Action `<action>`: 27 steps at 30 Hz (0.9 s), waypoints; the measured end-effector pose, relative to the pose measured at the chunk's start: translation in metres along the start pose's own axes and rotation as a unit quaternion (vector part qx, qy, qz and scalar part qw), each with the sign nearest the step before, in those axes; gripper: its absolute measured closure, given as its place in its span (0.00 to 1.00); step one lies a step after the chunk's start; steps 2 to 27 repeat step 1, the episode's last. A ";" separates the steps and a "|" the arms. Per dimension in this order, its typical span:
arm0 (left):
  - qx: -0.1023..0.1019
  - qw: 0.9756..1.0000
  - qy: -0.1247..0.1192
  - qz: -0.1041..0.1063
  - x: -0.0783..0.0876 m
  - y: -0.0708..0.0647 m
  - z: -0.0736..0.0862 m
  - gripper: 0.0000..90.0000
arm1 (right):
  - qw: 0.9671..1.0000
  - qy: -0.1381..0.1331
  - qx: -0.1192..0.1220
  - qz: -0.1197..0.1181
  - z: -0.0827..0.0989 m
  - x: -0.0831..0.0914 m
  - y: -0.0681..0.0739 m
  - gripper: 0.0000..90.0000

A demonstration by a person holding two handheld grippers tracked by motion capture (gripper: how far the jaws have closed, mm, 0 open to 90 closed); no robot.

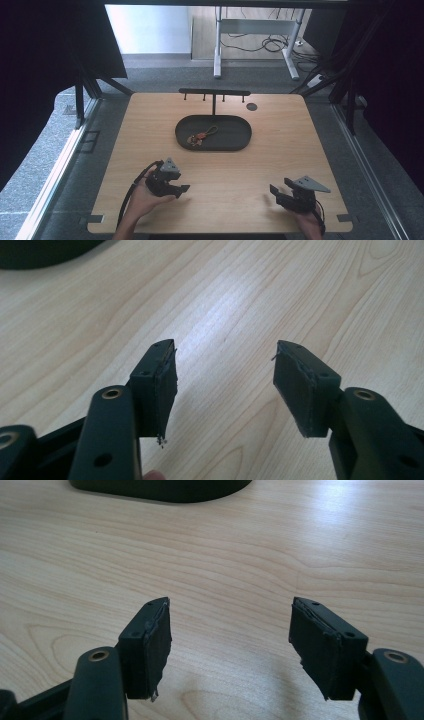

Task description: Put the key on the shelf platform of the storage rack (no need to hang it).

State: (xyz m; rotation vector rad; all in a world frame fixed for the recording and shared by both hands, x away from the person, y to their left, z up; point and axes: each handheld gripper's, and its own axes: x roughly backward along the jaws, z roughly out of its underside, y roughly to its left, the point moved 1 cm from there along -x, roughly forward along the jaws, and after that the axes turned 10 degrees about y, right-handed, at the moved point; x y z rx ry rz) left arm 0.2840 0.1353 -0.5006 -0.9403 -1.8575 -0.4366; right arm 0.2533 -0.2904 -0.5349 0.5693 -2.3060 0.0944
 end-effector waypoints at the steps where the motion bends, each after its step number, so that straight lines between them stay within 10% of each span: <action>1: 0.002 1.000 0.000 0.000 -0.001 0.000 0.001 0.47 | 1.000 -0.001 -0.003 0.002 -0.001 0.001 -0.001 0.37; 27: 0.002 1.000 0.000 0.000 -0.001 0.000 0.001 0.47 | 1.000 -0.001 -0.003 0.002 -0.001 0.001 -0.001 0.37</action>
